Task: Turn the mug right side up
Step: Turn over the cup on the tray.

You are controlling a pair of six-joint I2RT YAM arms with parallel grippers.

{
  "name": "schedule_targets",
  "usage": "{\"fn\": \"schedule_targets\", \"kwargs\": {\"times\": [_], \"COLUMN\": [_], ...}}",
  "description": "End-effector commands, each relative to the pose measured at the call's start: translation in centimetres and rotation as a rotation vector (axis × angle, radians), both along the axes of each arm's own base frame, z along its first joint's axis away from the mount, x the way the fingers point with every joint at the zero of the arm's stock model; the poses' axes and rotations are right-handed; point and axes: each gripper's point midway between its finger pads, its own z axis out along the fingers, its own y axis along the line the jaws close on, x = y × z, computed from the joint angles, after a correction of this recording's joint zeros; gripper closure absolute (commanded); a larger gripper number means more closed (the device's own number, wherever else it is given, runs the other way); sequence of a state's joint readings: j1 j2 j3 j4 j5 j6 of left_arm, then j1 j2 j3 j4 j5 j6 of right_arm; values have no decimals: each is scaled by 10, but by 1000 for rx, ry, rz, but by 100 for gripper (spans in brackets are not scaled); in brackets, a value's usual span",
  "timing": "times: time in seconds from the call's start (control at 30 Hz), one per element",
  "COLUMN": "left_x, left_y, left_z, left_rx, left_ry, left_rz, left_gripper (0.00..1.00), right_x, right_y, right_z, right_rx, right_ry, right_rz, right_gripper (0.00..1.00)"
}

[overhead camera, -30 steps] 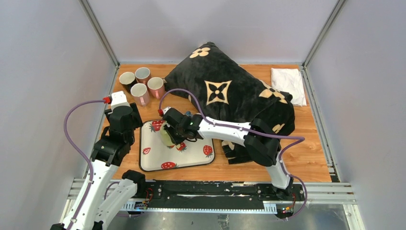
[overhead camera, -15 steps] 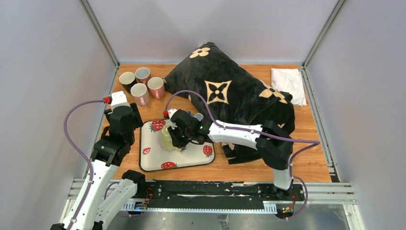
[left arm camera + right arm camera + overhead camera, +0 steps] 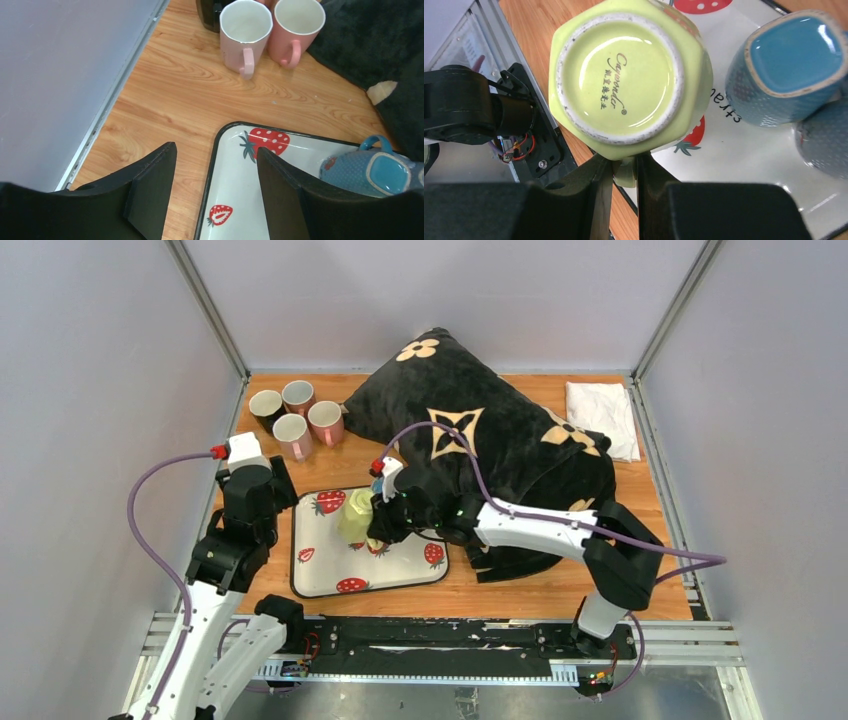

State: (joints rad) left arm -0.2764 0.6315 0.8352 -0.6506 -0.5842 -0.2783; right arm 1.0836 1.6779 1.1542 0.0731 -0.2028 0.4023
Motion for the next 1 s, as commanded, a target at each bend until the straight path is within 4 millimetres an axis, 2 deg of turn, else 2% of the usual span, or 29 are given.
{"fn": "schedule_targets", "kwargs": {"times": [0.0,0.13,0.27,0.57,0.77,0.97], "left_x": [5,9,14,24,27,25], "left_y": [-10,-28,-54,-126,-175,-203], "left_z": [9,9,12,33,50,74], "left_rx": [-56,-119,-200,-407,-604,-685], "left_ry": [-45,-46,-47,-111,-164,-237], "left_rz": [-40,-114,-226,-554,-768,-893], "left_gripper": [33,33,32,32,33,32], "right_x": [21,36,50,67,72,83], "right_y": [-1,-29,-60,-116,-139,-160], "right_z": [89,111,130,155,183,220], "right_rx": [243,272,315,416,517,645], "right_ry": [-160,-216,-255,-265,-255,-274], "right_rz": [-67,-165,-257,-384,-397,-458], "right_gripper": [100,100,100,100,100,100]}}
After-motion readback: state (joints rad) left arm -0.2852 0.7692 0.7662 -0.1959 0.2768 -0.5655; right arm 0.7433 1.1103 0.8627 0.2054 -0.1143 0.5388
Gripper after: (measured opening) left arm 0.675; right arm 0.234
